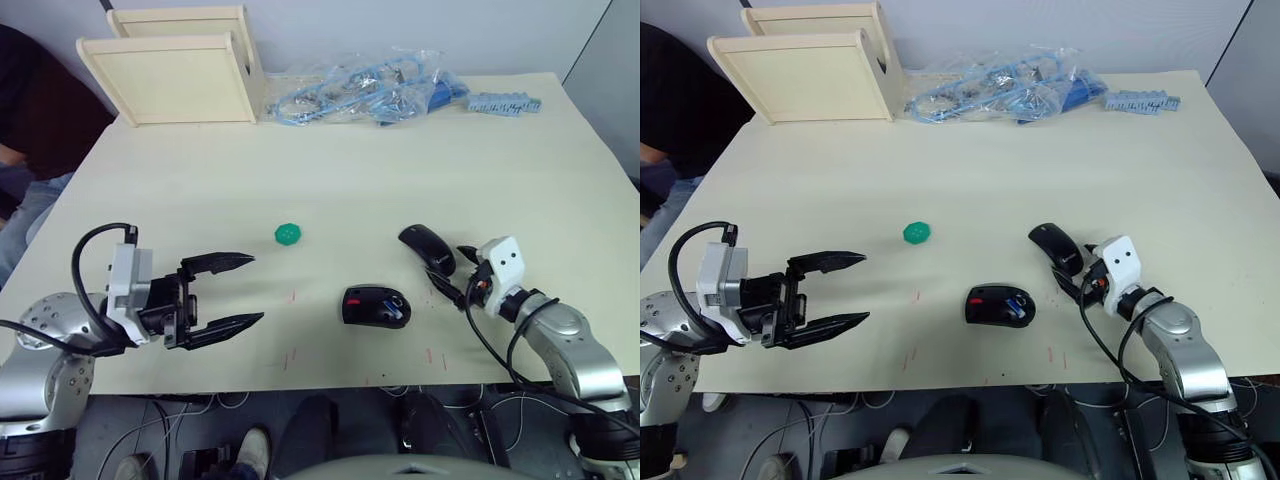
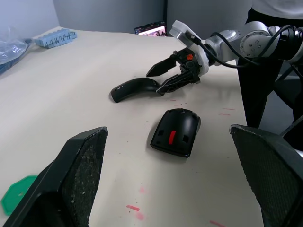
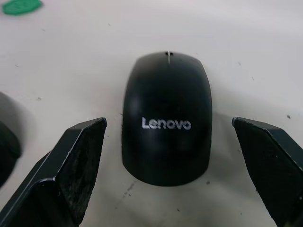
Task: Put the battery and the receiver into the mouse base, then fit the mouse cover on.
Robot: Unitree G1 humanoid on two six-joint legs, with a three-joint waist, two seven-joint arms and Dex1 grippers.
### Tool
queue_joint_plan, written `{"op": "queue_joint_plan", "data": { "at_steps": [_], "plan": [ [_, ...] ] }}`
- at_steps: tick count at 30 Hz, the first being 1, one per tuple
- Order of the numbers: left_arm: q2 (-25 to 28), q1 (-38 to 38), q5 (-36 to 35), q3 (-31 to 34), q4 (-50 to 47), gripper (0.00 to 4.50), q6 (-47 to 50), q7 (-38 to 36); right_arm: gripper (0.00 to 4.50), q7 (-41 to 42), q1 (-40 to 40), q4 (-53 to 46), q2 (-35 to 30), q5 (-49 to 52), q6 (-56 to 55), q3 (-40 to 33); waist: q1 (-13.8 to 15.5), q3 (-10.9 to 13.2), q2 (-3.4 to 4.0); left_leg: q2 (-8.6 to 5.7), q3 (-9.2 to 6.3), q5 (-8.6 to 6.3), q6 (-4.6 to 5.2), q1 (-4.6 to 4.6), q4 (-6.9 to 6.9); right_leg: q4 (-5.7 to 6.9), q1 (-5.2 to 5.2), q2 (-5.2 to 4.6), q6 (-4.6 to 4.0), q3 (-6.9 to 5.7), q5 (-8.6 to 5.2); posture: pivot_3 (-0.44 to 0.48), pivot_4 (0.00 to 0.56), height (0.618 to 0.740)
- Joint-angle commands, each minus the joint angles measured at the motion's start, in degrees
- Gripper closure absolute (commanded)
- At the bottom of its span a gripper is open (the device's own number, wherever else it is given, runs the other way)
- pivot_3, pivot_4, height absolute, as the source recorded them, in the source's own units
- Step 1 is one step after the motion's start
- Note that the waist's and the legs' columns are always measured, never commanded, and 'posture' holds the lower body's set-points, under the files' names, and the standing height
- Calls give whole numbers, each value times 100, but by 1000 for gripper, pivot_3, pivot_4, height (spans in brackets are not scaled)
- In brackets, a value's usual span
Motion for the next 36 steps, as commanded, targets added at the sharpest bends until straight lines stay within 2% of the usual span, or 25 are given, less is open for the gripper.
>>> {"op": "queue_joint_plan", "data": {
  "at_steps": [1,6,8,10,11,12,22,29,36],
  "plan": [
    [49,30,-85,32,-194,94,12,-52,0,-76,-7,-275,36,7,84,13,-1,0,0,0,0,0,0,0,-1,0,0,0,0,0,0,0,150,740],
    [40,14,-75,10,-252,94,53,-28,0,-95,-36,-278,83,10,165,64,-2,0,0,0,1,0,0,0,-2,0,-2,0,0,0,0,0,150,740],
    [35,15,-65,7,-256,0,59,-36,554,-93,-42,-270,97,9,118,78,-3,0,1,0,0,0,0,0,-2,0,-2,0,0,0,0,0,150,740],
    [30,13,-54,2,-256,0,63,-42,1381,-93,-42,-271,99,0,113,86,-3,0,1,0,0,0,0,0,-2,0,-2,0,0,0,0,0,150,740],
    [27,10,-47,-4,-253,0,61,-43,1935,-100,-42,-271,97,-11,111,88,-3,0,1,0,0,0,0,0,-2,0,-2,0,0,0,0,0,150,740],
    [23,2,-38,-13,-251,0,59,-39,2224,-108,-43,-273,97,-17,104,85,-3,1,1,0,1,0,0,0,-2,0,-2,0,0,0,0,0,150,740],
    [37,-257,48,-215,-101,0,28,-7,2224,58,-120,-332,-106,1,8,-12,-2,1,1,0,1,0,0,-1,-2,0,-3,0,0,0,0,0,150,740],
    [95,-493,157,-405,43,0,34,-157,2224,1395,-149,-716,-1037,590,-1,-131,-1,11,3,0,-1,0,0,-2,-3,-2,-3,1,0,-1,0,0,150,740],
    [188,-681,281,-549,260,0,-56,-437,2224,2857,-287,-1224,-2167,1065,228,113,1,24,7,0,1,0,0,-4,-3,-4,-3,0,0,-2,0,0,150,740]
  ]
}}
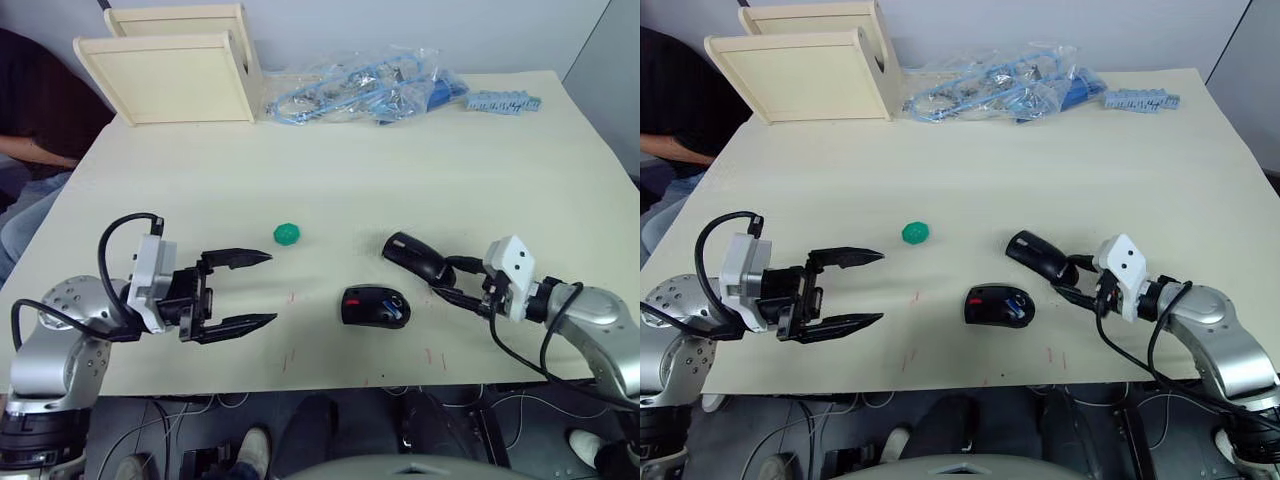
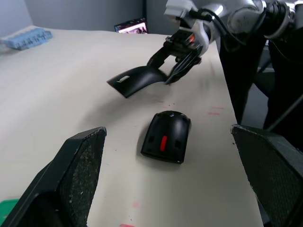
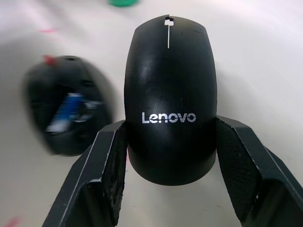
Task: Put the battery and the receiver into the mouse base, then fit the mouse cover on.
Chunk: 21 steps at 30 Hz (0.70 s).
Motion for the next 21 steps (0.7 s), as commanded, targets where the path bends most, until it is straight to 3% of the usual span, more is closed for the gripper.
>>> {"op": "queue_joint_plan", "data": {
  "at_steps": [1,12,21],
  "plan": [
    [118,-95,65,-5,99,0,-141,-201,2224,792,-278,-470,-543,264,101,148,-5,4,-7,0,-1,0,0,0,0,-1,0,0,0,-1,0,0,150,740],
    [328,-286,219,-141,452,0,-343,-781,2224,955,-1626,-825,-817,49,977,1188,12,11,-17,2,-7,0,0,-7,0,-4,-3,-1,0,-7,0,0,150,740],
    [395,-466,242,-254,671,0,-468,-951,2224,824,-2042,-830,-800,-338,1395,1802,8,13,-20,2,-13,0,0,-14,0,-8,-6,-4,0,-14,0,0,150,740]
  ]
}}
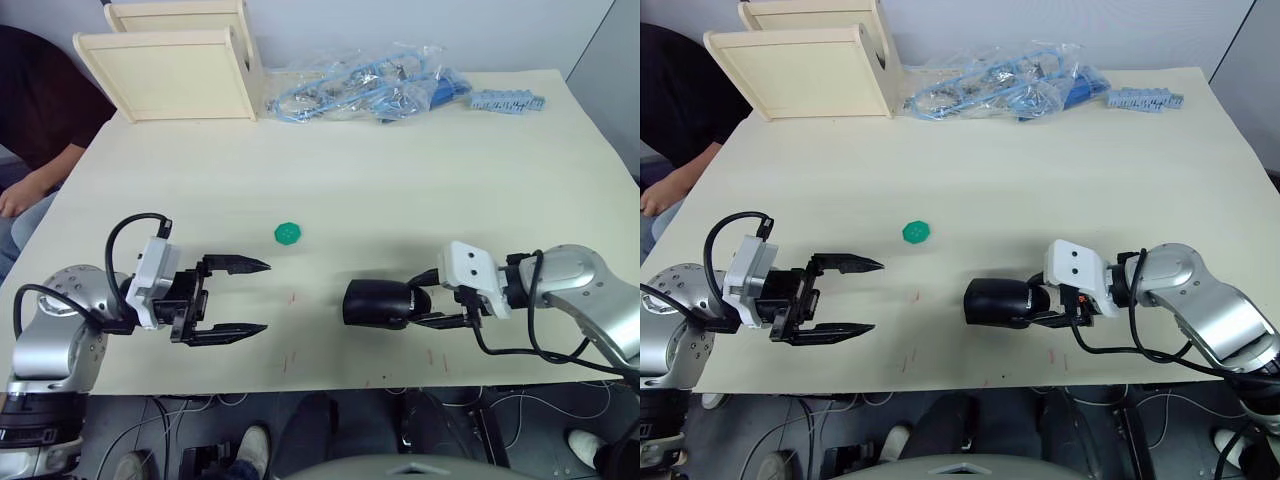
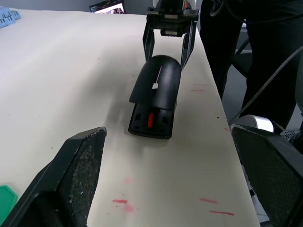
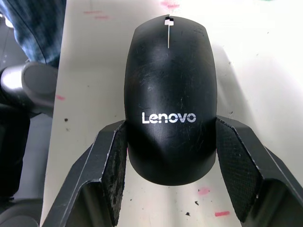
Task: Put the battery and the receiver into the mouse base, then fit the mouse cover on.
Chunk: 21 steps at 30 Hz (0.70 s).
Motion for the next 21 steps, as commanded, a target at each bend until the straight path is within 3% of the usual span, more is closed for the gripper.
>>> {"op": "queue_joint_plan", "data": {
  "at_steps": [1,21],
  "plan": [
    [108,-96,-3,19,-3,0,-110,-233,2224,-33,-130,-181,-27,-144,150,131,0,0,0,0,0,0,0,0,0,0,0,0,0,0,0,0,150,740],
    [68,-86,-21,-73,6,0,-149,-255,2224,-242,-619,-224,157,-539,1008,751,-2,1,-1,0,0,0,0,0,0,1,0,0,0,-1,0,0,150,740]
  ]
}}
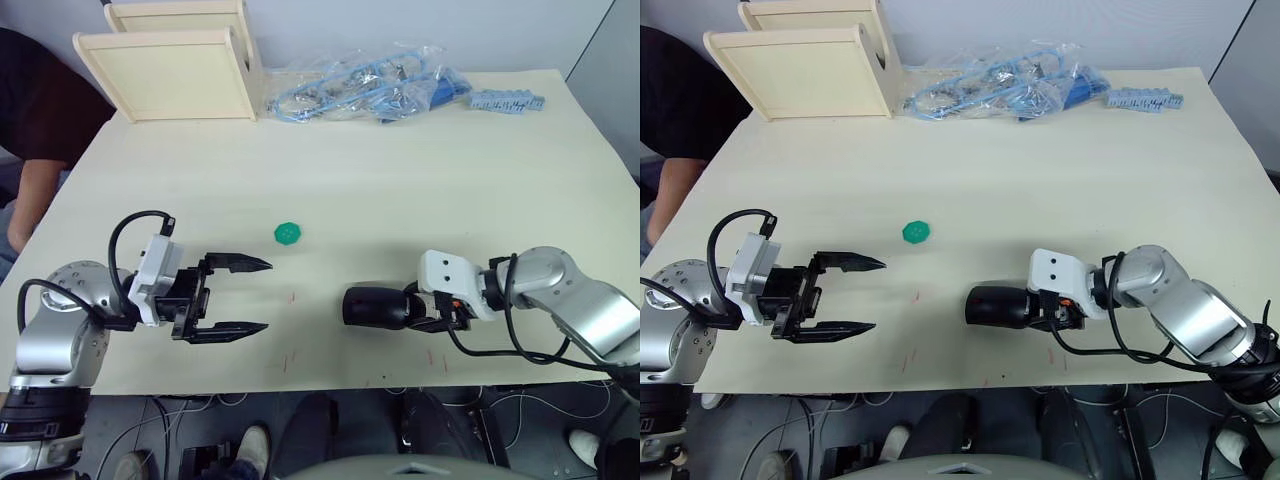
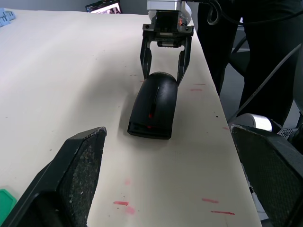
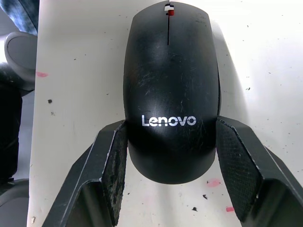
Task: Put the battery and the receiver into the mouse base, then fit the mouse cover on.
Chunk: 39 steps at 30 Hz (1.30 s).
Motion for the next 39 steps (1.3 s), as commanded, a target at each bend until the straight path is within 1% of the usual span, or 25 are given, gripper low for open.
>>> {"op": "queue_joint_plan", "data": {
  "at_steps": [1,14,28,39],
  "plan": [
    [46,5,-19,31,-38,0,-118,-217,2224,-27,-137,-227,25,-1,210,42,0,0,0,0,-1,0,0,0,0,0,0,0,0,0,0,0,150,740],
    [20,83,-27,6,-11,0,-216,-210,2224,-104,-494,-362,151,21,718,315,-3,0,0,0,-2,0,0,-1,0,0,-1,0,0,-2,0,0,150,740],
    [13,113,-28,-9,19,0,-285,-211,2224,-119,-580,-203,231,-88,769,496,-15,0,0,0,-2,0,0,0,0,1,-1,1,0,-1,0,0,150,740],
    [-7,107,-18,-39,48,0,-309,-219,2224,-150,-477,-226,128,-94,902,498,-11,0,0,0,-1,0,0,-1,0,0,-1,0,0,-1,0,0,150,740]
  ]
}}
